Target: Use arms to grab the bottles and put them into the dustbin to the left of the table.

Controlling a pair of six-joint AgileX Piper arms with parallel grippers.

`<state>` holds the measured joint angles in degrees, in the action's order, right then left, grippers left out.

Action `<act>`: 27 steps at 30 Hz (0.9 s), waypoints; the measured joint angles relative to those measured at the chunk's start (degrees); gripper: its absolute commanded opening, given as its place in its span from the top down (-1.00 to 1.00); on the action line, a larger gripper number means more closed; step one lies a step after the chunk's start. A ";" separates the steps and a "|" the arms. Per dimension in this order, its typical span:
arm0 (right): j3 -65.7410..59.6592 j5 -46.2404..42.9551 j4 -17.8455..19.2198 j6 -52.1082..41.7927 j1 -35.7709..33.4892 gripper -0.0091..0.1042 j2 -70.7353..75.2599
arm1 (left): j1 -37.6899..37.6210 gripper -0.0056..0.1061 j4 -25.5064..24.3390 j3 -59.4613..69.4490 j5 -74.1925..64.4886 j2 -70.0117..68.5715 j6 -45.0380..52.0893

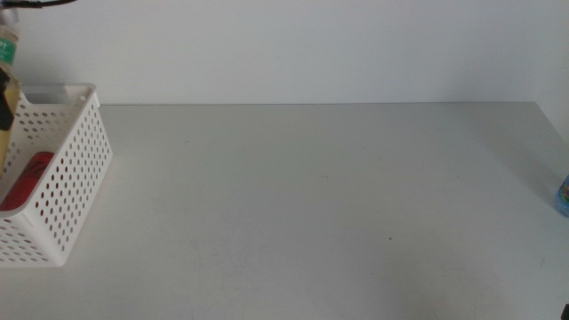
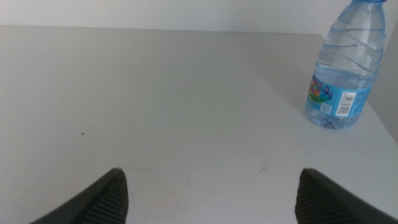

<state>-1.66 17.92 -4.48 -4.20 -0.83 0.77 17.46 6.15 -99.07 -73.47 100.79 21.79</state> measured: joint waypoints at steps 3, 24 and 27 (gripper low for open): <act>0.00 0.00 0.00 0.00 0.00 -0.42 0.00 | -0.18 0.93 0.13 0.65 0.92 2.75 -1.77; 0.00 0.00 0.00 0.00 0.00 -0.42 0.00 | -0.35 -0.78 2.12 5.90 2.21 4.81 -2.05; 0.00 0.00 0.00 0.00 0.00 -0.42 0.00 | -0.85 -0.78 3.02 4.83 2.49 3.24 -3.18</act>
<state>-1.66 17.92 -4.48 -4.20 -0.83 0.77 16.61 9.17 -94.23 -70.98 104.02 18.62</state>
